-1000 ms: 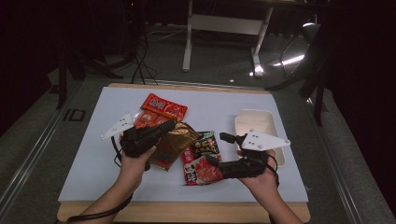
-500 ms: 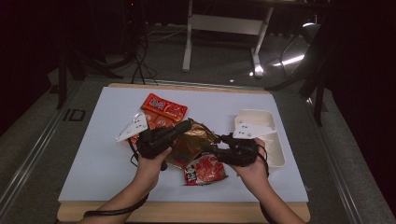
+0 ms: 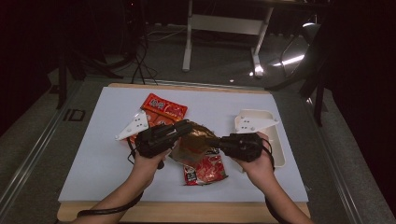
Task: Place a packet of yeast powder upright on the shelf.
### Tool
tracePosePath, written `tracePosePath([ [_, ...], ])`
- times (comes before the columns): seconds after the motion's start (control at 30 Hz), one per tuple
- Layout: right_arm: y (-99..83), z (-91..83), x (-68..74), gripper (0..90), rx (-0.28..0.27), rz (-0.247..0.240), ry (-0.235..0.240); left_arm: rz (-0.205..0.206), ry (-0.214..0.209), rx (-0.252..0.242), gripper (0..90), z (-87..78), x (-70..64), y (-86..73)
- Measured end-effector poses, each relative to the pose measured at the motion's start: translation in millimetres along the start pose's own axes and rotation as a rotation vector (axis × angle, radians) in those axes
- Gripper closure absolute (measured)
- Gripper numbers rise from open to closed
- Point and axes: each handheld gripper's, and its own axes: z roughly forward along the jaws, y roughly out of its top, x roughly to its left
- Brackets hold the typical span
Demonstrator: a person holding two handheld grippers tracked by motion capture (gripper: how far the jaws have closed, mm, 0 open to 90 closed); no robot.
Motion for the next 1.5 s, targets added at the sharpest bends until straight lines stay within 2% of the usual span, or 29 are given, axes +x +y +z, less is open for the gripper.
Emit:
tracePosePath([
  [0.03,0.0,0.0,0.0,89.1,0.0,0.0,0.0,0.0,0.0,0.0,65.3,0.0,0.0,0.0],
  [0.07,0.9,-0.2,-0.4,89.0,0.01,-0.005,0.0,0.0,0.0,0.0,65.3,0.0,0.0,0.0],
  [0.1,2.6,-1.4,-1.0,89.2,0.026,-0.016,-0.004,0.05,0.013,0.027,58.2,-2.9,-4.4,4.0],
  [0.17,4.0,-3.2,-3.0,89.3,0.035,-0.016,0.006,0.063,0.032,0.048,44.8,-4.8,-6.0,6.7],
  [0.27,5.2,-5.2,-5.0,89.4,0.043,-0.018,0.011,0.055,0.045,0.056,27.2,-8.3,-6.2,8.5],
  [0.33,7.7,-9.4,-8.9,89.4,0.054,-0.025,0.021,0.044,0.074,0.086,15.6,-15.6,-5.2,9.4],
  [0.37,8.5,-11.1,-10.4,89.4,0.056,-0.027,0.018,0.052,0.089,0.092,14.7,-18.6,-5.0,9.0],
  [0.43,9.4,-12.7,-12.2,89.4,0.055,-0.027,0.017,0.052,0.094,0.089,9.1,-22.1,-4.3,8.4],
  [0.47,10.3,-14.5,-14.1,89.4,0.059,-0.025,0.018,0.052,0.094,0.089,9.1,-22.1,-4.3,8.4],
  [0.5,10.3,-14.5,-14.1,89.4,0.059,-0.025,0.018,0.039,0.098,0.102,9.1,-28.3,-2.0,7.9],
  [0.53,11.7,-18.0,-18.2,89.4,0.064,-0.023,0.016,0.04,0.108,0.114,2.3,-31.4,-1.2,7.6],
  [0.63,13.0,-22.3,-24.6,89.4,0.068,-0.025,0.012,0.036,0.105,0.136,2.3,-40.8,1.4,5.7],
  [0.7,13.7,-25.2,-27.8,89.4,0.073,-0.035,0.007,0.05,0.113,0.165,2.3,-46.6,1.6,3.9],
  [0.73,14.5,-28.0,-31.6,89.4,0.071,-0.037,0.003,0.076,0.124,0.19,2.3,-53.0,1.2,1.4],
  [0.8,15.8,-31.6,-34.7,89.5,0.069,-0.038,0.001,0.076,0.123,0.2,2.3,-56.5,1.8,0.1],
  [0.87,16.9,-33.3,-36.1,89.5,0.069,-0.044,-0.006,0.069,0.126,0.203,2.3,-63.4,3.5,-3.0],
  [0.93,20.0,-37.4,-39.2,89.5,0.067,-0.048,-0.015,0.075,0.149,0.213,2.3,-70.6,5.0,-6.1],
  [0.97,23.5,-42.4,-43.0,89.5,0.055,-0.05,-0.033,0.073,0.145,0.22,2.3,-74.1,6.2,-7.6],
  [1.07,27.6,-47.9,-46.9,89.5,0.044,-0.057,-0.047,0.088,0.181,0.232,2.3,-83.7,7.4,-12.3],
  [1.17,35.7,-59.3,-55.9,89.6,0.021,-0.055,-0.064,0.092,0.208,0.224,2.3,-96.5,8.8,-14.7],
  [1.27,37.6,-62.3,-58.5,89.5,0.017,-0.056,-0.073,0.094,0.214,0.22,2.3,-99.5,9.2,-15.5],
  [1.3,43.0,-71.8,-66.3,89.6,0.006,-0.051,-0.103,0.081,0.214,0.227,2.3,-105.1,11.2,-16.8],
  [1.43,46.3,-80.3,-73.4,89.6,-0.001,-0.049,-0.131,0.078,0.228,0.242,2.3,-115.3,14.2,-22.7],
  [1.5,48.2,-88.0,-83.1,89.7,-0.007,-0.041,-0.154,0.084,0.234,0.253,2.3,-121.9,16.7,-30.0],
])
